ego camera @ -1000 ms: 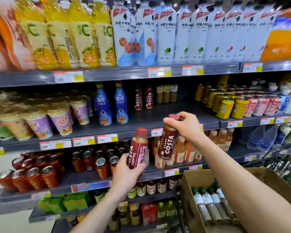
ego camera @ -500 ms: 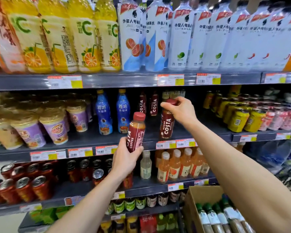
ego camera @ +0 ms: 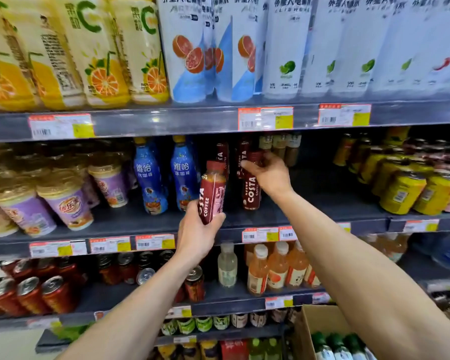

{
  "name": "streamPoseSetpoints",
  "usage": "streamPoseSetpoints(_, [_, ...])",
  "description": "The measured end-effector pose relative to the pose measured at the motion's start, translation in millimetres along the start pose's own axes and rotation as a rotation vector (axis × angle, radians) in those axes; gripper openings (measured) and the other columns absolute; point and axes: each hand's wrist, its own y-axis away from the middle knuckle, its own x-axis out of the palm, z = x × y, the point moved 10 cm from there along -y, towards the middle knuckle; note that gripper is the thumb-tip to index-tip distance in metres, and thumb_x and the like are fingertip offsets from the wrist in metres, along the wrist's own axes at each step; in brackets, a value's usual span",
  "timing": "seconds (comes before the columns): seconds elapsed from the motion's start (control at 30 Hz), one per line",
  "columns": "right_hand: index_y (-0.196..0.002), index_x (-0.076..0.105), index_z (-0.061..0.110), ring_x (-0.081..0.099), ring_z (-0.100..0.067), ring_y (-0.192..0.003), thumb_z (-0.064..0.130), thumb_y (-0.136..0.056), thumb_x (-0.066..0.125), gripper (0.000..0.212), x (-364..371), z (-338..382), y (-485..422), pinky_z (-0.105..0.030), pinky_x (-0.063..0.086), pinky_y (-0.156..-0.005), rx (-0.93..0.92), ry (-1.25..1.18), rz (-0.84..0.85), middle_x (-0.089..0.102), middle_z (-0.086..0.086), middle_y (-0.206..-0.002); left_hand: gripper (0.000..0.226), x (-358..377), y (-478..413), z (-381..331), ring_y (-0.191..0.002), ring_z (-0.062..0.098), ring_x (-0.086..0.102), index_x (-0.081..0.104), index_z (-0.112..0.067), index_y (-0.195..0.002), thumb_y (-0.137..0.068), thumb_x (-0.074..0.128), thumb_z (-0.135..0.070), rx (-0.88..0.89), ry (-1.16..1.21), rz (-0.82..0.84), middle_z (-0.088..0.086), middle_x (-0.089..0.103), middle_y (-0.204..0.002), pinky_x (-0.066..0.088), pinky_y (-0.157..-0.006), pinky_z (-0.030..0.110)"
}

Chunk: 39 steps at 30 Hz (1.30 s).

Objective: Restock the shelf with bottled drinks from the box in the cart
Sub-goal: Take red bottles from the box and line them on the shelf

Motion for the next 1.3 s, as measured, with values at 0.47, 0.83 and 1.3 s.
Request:
streamPoseSetpoints(0.47, [-0.124,0.059,0.020,0.060,-0.032,-0.118,0.057,-0.078,0.074,0.061,49.9,-71.8,-1.9,-0.041,0.052,-0.093,0.084,0.443,0.201,0.067,-0.006,-0.124,0.041,18.6,-29.5,1.3,-0.087,-0.003,0.058,0.050,-0.030,-0.109,-0.082,0.074,-0.048,0.024,0.051,-0.049,-0.017,0.063,-0.095,0.041,-0.066,0.016])
streamPoseSetpoints(0.83, [-0.122,0.062,0.025,0.059,-0.032,-0.120,0.059,-0.082,0.069,0.053,66.5,-83.5,-45.6,-0.043,0.050,-0.098,0.075,0.398,0.171,0.068,-0.004,-0.124,0.046,19.8,-35.5,9.0,-0.086,-0.002,0.056,0.048,-0.028,-0.115,-0.083,0.073,-0.050,0.002,0.002,-0.008,-0.015,0.062,-0.100,0.039,-0.064,0.015])
streamPoseSetpoints(1.3, [-0.137,0.057,0.024,0.051,-0.032,-0.130,0.054,-0.088,0.066,0.058,52.1,-89.7,-18.3,-0.037,0.045,-0.105,0.064,0.569,0.342,0.059,-0.006,-0.140,0.046,20.1,-35.9,12.1,-0.087,-0.004,0.060,0.048,-0.033,-0.111,-0.078,0.078,-0.042,-0.037,0.055,0.003,-0.017,0.065,-0.099,0.040,-0.064,0.013])
